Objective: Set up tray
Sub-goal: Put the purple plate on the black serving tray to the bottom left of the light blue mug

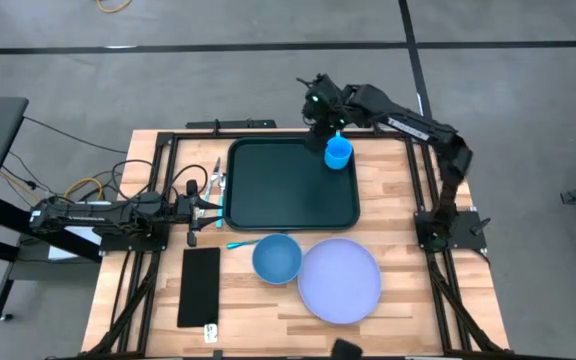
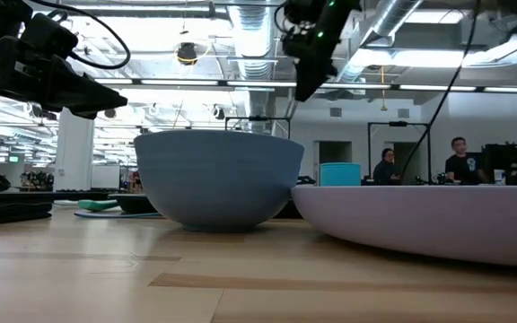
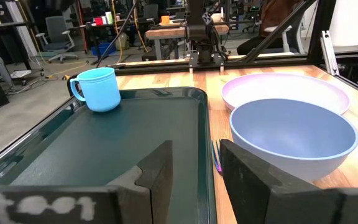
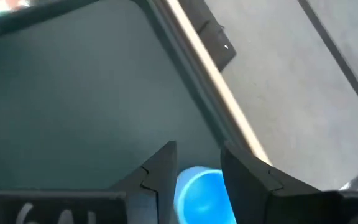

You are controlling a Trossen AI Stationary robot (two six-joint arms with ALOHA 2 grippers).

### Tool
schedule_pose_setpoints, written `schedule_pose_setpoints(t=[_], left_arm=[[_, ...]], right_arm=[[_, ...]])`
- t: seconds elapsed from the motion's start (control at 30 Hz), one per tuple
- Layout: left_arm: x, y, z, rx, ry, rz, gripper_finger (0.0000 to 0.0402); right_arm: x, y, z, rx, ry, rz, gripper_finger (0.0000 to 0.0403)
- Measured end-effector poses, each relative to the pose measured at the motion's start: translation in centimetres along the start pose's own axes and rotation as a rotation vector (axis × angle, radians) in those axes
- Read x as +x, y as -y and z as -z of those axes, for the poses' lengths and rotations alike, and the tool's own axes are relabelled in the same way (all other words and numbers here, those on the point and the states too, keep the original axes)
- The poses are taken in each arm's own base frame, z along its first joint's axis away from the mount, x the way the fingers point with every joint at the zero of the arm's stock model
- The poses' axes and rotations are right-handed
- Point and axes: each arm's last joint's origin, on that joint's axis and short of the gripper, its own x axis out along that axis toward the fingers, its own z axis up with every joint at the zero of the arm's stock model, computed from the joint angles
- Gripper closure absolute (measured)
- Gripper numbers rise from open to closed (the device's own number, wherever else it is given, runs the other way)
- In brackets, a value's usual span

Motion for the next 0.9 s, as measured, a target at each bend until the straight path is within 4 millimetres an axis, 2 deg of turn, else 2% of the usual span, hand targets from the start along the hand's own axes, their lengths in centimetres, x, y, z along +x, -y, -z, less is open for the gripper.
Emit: schedule_pose_setpoints(t=[0.13,0.37,0.47,0.6,0.9], left_arm=[[0.0,0.0,0.0,0.0,0.0,0.0,0.0281],[0.0,0.0,0.0,0.0,0.0,0.0,0.0281],[0.0,0.0,0.0,0.0,0.0,0.0,0.0281],[0.0,0.0,0.0,0.0,0.0,0.0,0.0281],[0.0,0.0,0.0,0.0,0.0,0.0,0.0281]], right_arm=[[-1.4,-2.0,2.4,0.031,0.105,-0.013,0.0286],[-1.8,-6.6,9.1,0.074,0.39,-0.034,0.0286],[-1.8,-8.1,11.6,0.033,0.432,-0.07,0.0286],[-2.4,-9.7,13.2,0.043,0.445,-0.13,0.0286],[-2.8,-13.4,15.9,-0.079,0.387,-0.227,0.0297]])
